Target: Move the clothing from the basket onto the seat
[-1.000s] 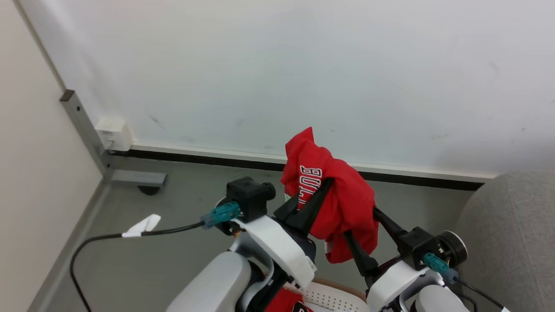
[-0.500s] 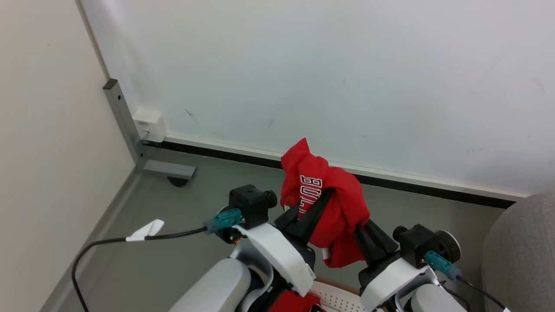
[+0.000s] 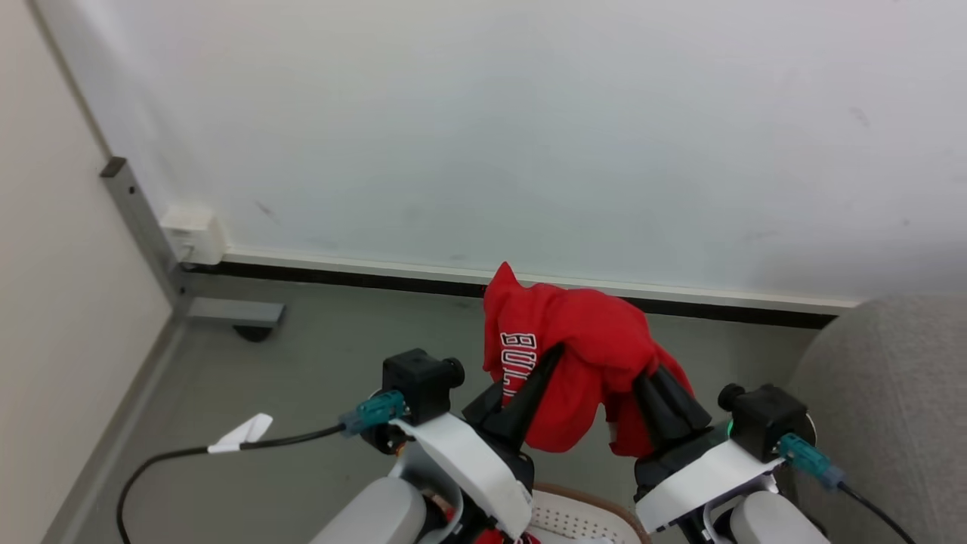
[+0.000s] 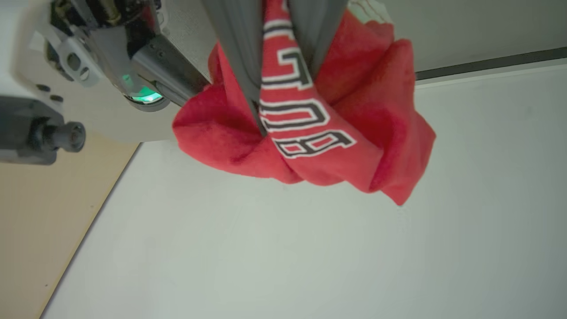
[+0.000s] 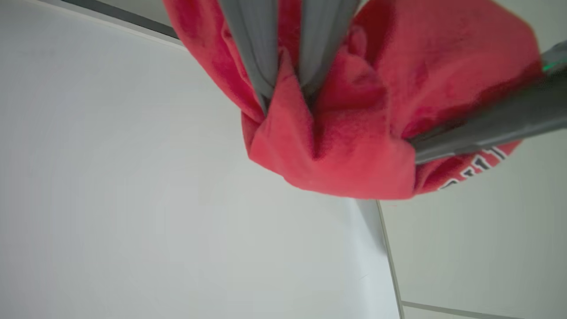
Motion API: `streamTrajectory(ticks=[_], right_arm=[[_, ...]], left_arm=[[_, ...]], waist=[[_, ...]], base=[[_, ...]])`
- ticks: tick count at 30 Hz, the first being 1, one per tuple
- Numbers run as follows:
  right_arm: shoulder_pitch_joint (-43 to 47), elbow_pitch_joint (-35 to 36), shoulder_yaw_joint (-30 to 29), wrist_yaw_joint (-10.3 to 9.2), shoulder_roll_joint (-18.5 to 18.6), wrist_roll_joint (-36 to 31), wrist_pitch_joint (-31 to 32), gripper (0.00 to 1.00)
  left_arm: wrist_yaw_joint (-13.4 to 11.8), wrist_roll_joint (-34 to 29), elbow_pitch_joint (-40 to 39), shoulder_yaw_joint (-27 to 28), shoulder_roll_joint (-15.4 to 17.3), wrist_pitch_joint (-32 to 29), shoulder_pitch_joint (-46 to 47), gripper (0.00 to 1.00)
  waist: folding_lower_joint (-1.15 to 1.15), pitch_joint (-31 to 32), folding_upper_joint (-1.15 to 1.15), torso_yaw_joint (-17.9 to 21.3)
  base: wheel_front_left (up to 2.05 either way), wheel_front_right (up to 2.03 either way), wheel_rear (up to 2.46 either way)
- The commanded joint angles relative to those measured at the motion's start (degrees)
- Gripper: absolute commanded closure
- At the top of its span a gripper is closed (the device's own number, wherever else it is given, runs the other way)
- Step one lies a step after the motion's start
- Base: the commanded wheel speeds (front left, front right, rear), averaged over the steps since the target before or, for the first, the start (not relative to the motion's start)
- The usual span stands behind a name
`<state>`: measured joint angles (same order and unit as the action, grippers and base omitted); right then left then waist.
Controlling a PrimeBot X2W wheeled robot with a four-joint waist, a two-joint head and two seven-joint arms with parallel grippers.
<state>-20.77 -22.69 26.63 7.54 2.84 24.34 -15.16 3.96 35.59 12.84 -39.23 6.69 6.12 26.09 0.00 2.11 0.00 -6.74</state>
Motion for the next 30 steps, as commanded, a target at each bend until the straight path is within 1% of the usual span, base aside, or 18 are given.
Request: streamTrajectory(ticks=[1, 2, 7, 12, 21, 24, 30], right_arm=[[0.8, 0.7, -0.5, -0.1, 0.1, 0.7, 0.0, 1.0], [0.9, 1.2, -1.1, -0.11, 0.1, 1.0, 0.0, 1.0], [0.8, 3.6, -4.1, -0.1, 0.3, 1.7, 0.0, 1.0], [0.7, 5.7, -6.3, -0.1, 1.1, 1.5, 0.0, 1.0], [2.4, 10.1, -14.6, -0.1, 2.3, 2.1, 0.0, 1.0], [2.6, 11.3, -15.5, -0.1, 2.3, 2.1, 0.0, 1.0], [4.6, 13.5, -18.0, -0.1, 1.5, 2.2, 0.0, 1.0]], left_arm=[[-0.2, 0.1, -0.1, 0.0, 0.2, 0.7, -0.9, 0.24], [-0.2, 0.1, -0.1, -0.2, 0.1, 0.7, -1.1, 0.0], [-0.4, -0.1, -0.2, -0.7, 0.5, 1.5, -2.2, 0.0], [-0.9, -0.2, 0.2, -0.6, 1.0, 2.8, -3.3, 0.0], [-0.2, -2.0, 0.7, -2.0, 1.5, 5.2, -3.0, 0.0], [0.0, -3.1, 0.3, -2.3, 1.9, 6.4, -2.5, 0.0], [0.0, -5.5, 0.7, -3.2, 2.6, 7.6, -1.9, 0.0]], waist=[[0.0, -0.4, 0.0, 2.0], [0.0, -0.5, 0.0, 2.7], [0.0, -1.1, 0.0, 7.3], [0.0, -1.5, 0.0, 13.5], [0.0, -3.3, 0.0, 24.6], [0.0, -3.8, 0.0, 28.5], [0.0, -4.7, 0.0, 34.2]], base=[[0.0, 0.0, 0.0], [0.0, 0.0, 0.0], [0.0, 0.0, 0.0], [0.0, 0.0, 0.0], [0.0, 0.0, 0.0], [0.0, 0.0, 0.0], [0.0, 0.0, 0.0]])
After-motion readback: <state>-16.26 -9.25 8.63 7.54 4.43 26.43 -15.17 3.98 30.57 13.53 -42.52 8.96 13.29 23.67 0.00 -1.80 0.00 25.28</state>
